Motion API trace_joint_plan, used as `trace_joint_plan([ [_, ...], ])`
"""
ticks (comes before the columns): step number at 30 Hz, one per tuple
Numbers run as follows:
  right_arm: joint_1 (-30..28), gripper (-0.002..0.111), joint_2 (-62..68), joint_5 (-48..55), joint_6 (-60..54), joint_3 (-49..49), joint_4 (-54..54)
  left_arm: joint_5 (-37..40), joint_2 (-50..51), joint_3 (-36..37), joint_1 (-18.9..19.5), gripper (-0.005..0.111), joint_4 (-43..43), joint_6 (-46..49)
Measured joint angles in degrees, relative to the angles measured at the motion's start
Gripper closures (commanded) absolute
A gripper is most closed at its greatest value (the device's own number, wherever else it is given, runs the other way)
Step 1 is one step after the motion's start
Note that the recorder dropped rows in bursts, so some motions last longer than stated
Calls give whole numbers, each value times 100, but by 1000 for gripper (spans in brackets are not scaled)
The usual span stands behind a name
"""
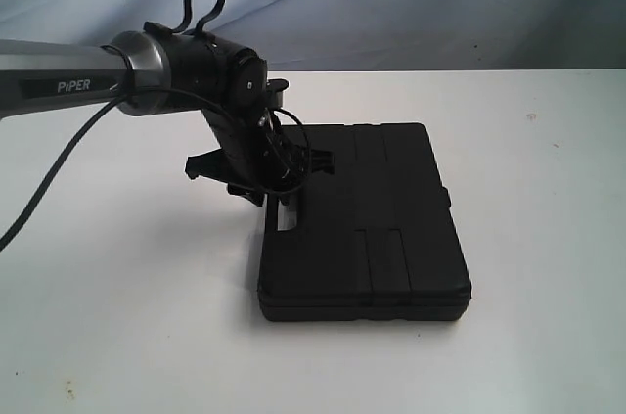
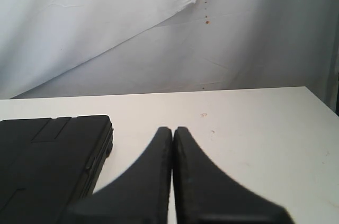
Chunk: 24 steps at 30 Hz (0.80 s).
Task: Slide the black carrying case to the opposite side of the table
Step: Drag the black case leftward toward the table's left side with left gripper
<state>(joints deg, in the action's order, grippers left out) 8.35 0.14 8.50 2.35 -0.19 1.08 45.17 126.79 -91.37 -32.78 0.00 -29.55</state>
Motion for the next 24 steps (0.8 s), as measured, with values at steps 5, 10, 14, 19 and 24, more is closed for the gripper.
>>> trace_joint_plan([
  [5, 0, 108, 0, 0, 0, 0, 0, 16, 64, 0, 0, 72, 0, 0],
  [10, 0, 108, 0, 0, 0, 0, 0, 16, 64, 0, 0, 85, 0, 0],
  [14, 0, 108, 0, 0, 0, 0, 0, 16, 64, 0, 0, 106, 0, -37],
  [19, 0, 108, 0, 0, 0, 0, 0, -4, 64, 0, 0, 107, 0, -65],
  [24, 0, 108, 0, 0, 0, 0, 0, -4, 64, 0, 0, 107, 0, -78],
])
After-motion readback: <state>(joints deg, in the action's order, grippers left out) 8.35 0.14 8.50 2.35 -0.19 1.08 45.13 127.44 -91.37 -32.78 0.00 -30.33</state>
